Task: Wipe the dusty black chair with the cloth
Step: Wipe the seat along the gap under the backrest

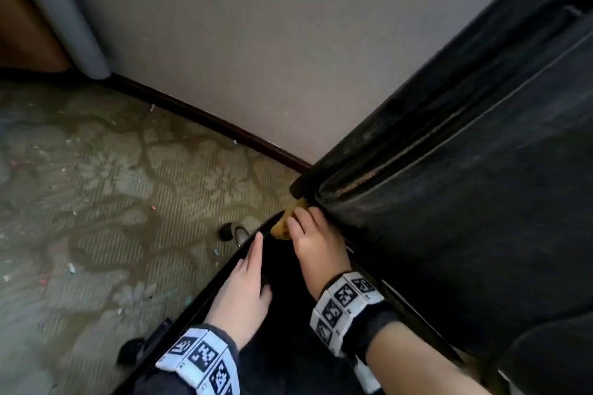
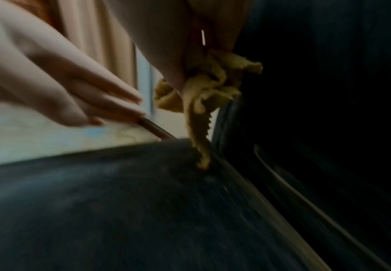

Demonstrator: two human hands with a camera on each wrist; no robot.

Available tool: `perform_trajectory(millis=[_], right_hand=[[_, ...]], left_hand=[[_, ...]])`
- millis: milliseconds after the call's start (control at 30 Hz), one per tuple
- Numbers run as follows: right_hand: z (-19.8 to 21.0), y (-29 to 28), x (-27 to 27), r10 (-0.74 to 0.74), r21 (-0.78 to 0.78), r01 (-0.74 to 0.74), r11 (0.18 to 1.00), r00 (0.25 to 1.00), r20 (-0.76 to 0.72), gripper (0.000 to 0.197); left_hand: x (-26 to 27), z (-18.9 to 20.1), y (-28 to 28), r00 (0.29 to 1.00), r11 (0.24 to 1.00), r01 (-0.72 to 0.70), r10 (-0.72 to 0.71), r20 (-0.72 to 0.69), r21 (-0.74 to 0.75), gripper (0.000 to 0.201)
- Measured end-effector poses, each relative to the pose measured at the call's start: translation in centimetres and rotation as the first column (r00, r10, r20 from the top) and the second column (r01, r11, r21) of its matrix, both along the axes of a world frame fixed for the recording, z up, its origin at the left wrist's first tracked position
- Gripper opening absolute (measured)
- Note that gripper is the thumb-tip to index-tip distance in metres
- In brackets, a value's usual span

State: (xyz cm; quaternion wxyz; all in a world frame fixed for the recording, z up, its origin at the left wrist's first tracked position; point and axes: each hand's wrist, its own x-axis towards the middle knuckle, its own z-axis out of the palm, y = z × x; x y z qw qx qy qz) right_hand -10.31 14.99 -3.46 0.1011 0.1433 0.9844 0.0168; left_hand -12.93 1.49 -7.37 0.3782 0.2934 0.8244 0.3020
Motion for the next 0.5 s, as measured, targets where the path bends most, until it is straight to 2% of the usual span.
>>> perform_trajectory(millis=[67,133,200,300,400,500], right_hand=[[-1.9,1.2,0.2,-0.051,0.009,0.051,0.999,0.997,0.054,0.041],[-3.8,2.0,0.6,-0.059,0.023,0.058,0.998,0.997,0.054,0.044],[-5.8,2.2,1.2,-0.039,0.036,0.039,0.999,0.999,0.025,0.049],[-7.9,2.5,2.2,-0.081,0.039,0.082,0.996,0.996,-0.039,0.049],[-8.7,3.1,4.8,-0.202,0.045,0.205,0.978,0.977,-0.064,0.039],[-9.0,3.4,9.5,-0.376,0.006,0.376,0.927,0.926,0.025,0.053]], left_hand=[[0.3,-0.7,0.3,0.982,0.995,0.097,-0.098,-0.160,-0.019,0.079],[0.2,-1.9,-0.1,0.953,0.976,0.173,-0.200,-0.227,-0.132,0.081],[0.7,-2.9,-0.7,0.937,0.952,0.215,-0.264,-0.229,-0.217,0.087],[1.2,-3.8,-1.0,0.938,0.959,0.220,-0.258,-0.233,-0.177,0.094],[1.1,-3.8,-0.8,0.925,0.948,0.228,-0.282,-0.254,-0.223,0.094],[1.0,-3.2,-0.7,0.897,0.912,0.277,-0.358,-0.257,-0.303,0.108]])
